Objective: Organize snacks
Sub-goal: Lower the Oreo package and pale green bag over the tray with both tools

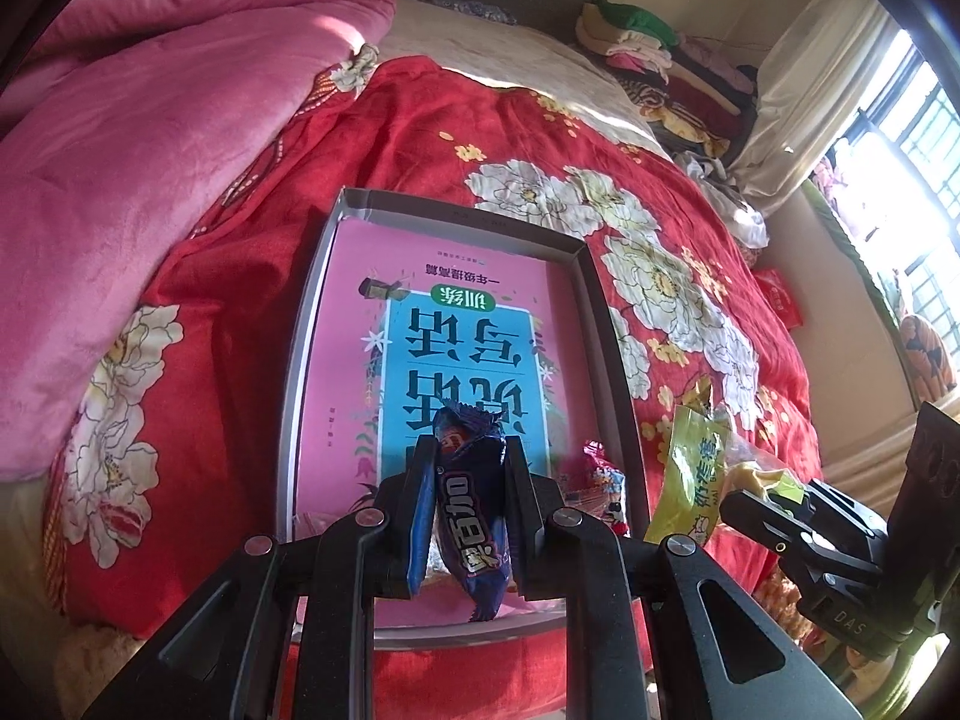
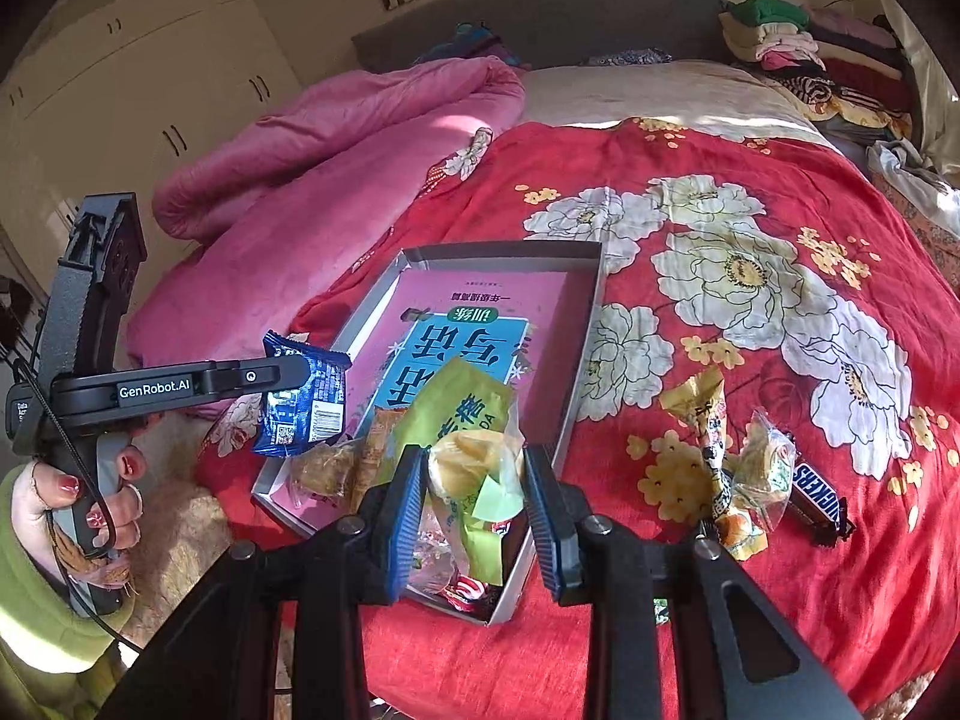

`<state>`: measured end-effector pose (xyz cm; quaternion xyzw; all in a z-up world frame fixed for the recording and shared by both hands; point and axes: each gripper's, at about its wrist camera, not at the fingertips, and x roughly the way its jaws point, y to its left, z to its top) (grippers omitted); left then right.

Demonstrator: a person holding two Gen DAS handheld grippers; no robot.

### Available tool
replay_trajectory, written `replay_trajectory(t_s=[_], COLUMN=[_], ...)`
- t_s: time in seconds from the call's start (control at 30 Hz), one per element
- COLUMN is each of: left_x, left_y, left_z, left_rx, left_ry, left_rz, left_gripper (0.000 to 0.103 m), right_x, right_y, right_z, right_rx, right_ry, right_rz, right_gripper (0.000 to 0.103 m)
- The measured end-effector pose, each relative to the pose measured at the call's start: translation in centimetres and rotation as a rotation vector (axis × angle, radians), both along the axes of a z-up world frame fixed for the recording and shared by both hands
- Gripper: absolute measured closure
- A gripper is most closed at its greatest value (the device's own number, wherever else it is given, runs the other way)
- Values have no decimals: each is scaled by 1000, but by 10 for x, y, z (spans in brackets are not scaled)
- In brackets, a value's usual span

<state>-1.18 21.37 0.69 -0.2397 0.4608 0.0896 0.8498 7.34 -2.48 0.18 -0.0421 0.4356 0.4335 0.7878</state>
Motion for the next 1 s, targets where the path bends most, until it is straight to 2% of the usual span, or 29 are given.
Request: replay_trajectory(t_s=[0.23,0.53,1.0], left_x=[-14,-24,-33], left_y=[11,22,25], left_z=[-10,-18,-24], left_rx=[0,45,52], left_ry=[21,32,44], left_rz=[26,59,62], left_gripper=[82,82,82], right_x=[-7,-13,-15], right_y=[15,30,34], right_z=[-1,-8,-10], right_rx=[-15,-44,-51], right_ry=[-5,2,10], right_rz=[41,75,71], right_gripper=[70,70,70])
